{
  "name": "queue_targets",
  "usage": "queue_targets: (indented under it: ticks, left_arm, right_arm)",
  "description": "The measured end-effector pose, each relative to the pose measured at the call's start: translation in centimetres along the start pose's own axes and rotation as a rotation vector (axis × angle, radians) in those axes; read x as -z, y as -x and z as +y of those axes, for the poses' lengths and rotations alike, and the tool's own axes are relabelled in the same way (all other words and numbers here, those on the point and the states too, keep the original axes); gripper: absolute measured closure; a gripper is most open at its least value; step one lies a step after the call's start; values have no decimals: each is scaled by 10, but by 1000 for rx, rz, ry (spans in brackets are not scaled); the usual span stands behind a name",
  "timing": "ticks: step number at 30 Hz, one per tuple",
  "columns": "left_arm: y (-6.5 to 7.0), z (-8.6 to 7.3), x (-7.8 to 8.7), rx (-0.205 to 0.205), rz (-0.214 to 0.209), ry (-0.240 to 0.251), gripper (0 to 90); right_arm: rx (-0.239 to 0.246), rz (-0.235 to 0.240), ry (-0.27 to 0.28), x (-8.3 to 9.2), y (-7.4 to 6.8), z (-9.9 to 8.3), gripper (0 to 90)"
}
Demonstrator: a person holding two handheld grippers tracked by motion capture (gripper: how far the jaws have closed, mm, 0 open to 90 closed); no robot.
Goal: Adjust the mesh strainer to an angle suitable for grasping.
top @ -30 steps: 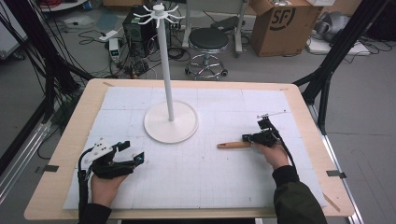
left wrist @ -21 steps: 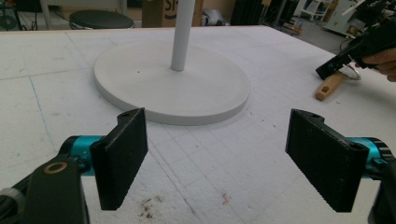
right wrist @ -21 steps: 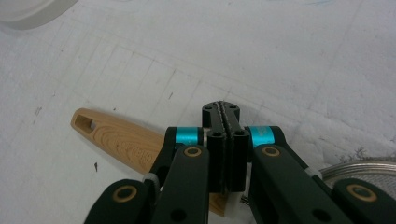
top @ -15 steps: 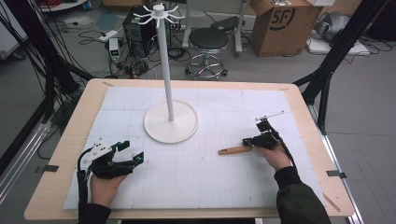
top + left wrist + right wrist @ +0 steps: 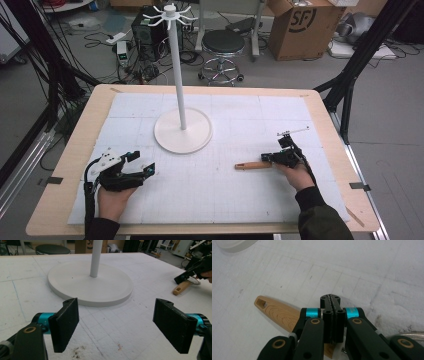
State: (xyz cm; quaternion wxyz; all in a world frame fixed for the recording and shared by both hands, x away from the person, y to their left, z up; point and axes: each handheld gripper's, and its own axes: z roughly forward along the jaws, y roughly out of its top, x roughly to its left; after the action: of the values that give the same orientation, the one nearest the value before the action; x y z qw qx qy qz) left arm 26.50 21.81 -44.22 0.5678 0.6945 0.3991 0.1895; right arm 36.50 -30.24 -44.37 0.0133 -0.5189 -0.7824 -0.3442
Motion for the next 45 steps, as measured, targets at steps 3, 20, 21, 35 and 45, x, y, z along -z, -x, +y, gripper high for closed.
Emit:
queue_targets:
  ticks: [3,20,21,35,45]
  left_arm:
    - [0,0,0,-5,-2,-1,215]
    - [1,0,-1,1,-2,0,215]
    - [0,0,-1,0,-2,-2,215]
    - [1,0,-3,-3,-5,-3,215]
    - [0,0,-3,1,-4,0,215]
  right_arm:
    - [-3,8,15,0,1,-2,895]
    - [88,256,34,-18,-52,-28,895]
    - [87,250,18,-22,-52,-29,895]
    - [94,218,35,-33,-51,-17,896]
    - [60,170,59,-46,-46,7,896]
